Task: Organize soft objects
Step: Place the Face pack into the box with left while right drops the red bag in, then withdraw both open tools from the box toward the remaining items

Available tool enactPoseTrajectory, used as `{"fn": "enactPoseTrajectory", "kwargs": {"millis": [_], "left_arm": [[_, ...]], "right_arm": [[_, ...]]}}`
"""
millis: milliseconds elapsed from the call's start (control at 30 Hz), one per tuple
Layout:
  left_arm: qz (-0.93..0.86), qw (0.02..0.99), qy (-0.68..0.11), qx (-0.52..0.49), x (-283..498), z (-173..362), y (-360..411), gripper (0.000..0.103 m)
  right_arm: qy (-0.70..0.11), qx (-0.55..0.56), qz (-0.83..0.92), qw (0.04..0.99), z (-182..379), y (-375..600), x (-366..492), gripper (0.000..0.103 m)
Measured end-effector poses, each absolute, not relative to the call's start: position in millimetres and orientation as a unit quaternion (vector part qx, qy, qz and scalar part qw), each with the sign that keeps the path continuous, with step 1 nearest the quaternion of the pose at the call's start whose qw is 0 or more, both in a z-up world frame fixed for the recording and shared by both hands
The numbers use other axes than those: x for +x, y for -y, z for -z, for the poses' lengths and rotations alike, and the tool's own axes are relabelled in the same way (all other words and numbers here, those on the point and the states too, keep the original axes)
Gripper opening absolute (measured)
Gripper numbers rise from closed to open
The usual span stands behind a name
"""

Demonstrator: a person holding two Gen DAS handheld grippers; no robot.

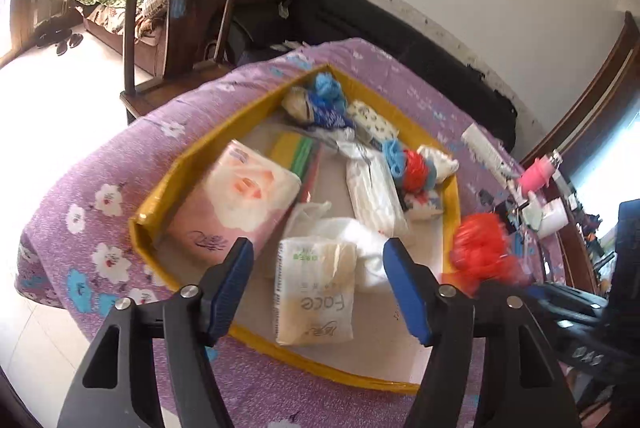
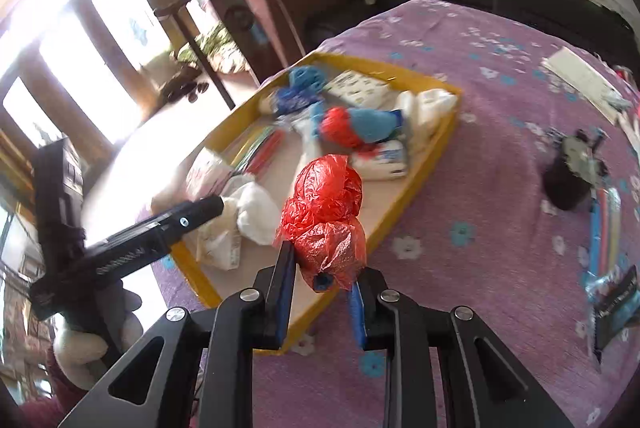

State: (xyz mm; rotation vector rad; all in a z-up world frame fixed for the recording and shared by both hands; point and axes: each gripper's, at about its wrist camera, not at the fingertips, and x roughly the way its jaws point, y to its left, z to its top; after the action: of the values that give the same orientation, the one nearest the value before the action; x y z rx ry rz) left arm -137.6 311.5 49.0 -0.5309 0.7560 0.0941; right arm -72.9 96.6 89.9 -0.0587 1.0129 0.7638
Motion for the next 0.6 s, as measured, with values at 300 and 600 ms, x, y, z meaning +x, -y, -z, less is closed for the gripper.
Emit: {"fn": "enactPoseTrajectory", "kwargs": {"millis": [300, 600], "left_arm": [[-0.047, 0.905, -0.327, -0.269, -158.9, -59.5, -334.9, 0.074], [-0.052, 0.911, -0.318, -0.258, -168.2, -66.4, -331.2, 0.074]], "right_arm": [[-0.476, -0.048, -0.336, 0.811, -85.7, -103.8, -63.9, 0.069], [-0.449, -0.005, -0.351, 0.822, -103.9, -97.8, -71.6, 0.069]]}}
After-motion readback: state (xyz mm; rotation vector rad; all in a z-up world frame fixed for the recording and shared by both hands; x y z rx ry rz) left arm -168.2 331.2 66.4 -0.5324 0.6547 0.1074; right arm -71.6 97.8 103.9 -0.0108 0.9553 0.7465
